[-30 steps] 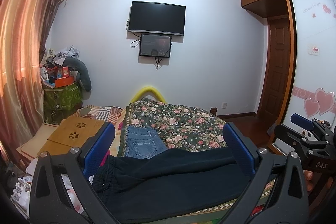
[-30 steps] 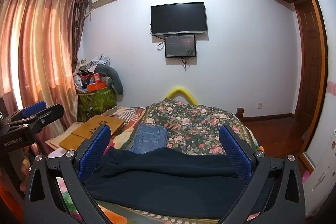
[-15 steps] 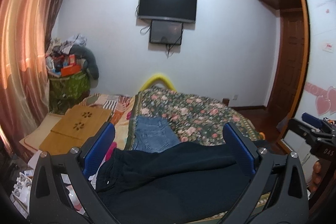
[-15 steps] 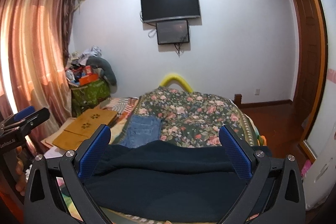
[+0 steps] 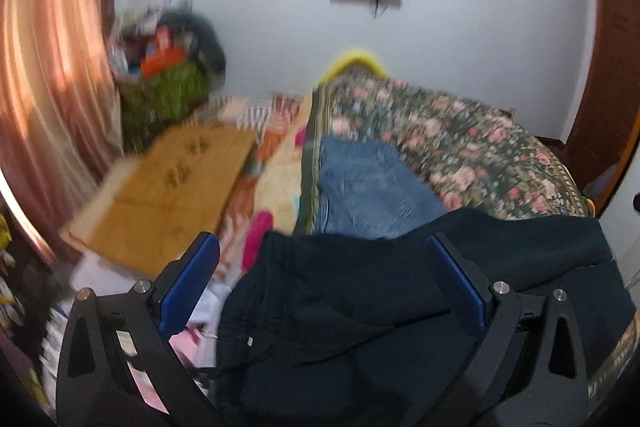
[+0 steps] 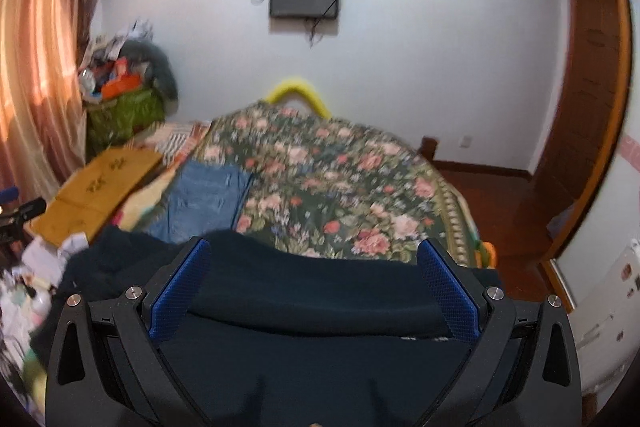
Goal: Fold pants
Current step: 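Lower both grippers onto the teal pants and close on the waistband edge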
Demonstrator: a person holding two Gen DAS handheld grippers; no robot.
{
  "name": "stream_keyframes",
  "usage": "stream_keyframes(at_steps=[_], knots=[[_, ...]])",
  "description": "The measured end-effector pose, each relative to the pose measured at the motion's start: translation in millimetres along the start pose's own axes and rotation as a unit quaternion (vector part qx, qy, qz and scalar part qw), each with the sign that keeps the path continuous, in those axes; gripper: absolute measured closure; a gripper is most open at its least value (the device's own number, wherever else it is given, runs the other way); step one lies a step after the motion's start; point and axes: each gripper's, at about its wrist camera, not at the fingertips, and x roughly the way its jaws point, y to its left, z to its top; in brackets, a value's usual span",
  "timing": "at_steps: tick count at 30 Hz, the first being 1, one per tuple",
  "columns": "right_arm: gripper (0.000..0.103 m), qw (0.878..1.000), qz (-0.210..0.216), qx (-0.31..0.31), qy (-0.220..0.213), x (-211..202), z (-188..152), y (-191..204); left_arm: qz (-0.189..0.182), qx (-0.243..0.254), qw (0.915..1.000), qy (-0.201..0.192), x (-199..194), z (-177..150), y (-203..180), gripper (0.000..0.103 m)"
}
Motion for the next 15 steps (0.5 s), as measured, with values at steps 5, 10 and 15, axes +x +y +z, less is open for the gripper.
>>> stream_keyframes(at_steps=[5,10,15], knots=[[0.001,0.996,0.028,-0.015,0.081,58,-16,-8,-0.007,-0.02,0.9964,0.082,63,-18,30,0.016],[0.003,0.986,0.069,-0.021,0.15,109,-31,-11,-0.007,-0.03,0.99,0.138,115,-22,52,0.024],[0.003,0.973,0.101,-0.054,0.198,150,-28,-1,-0.041,-0.031,0.9803,0.19,170,-14,65,0.025]])
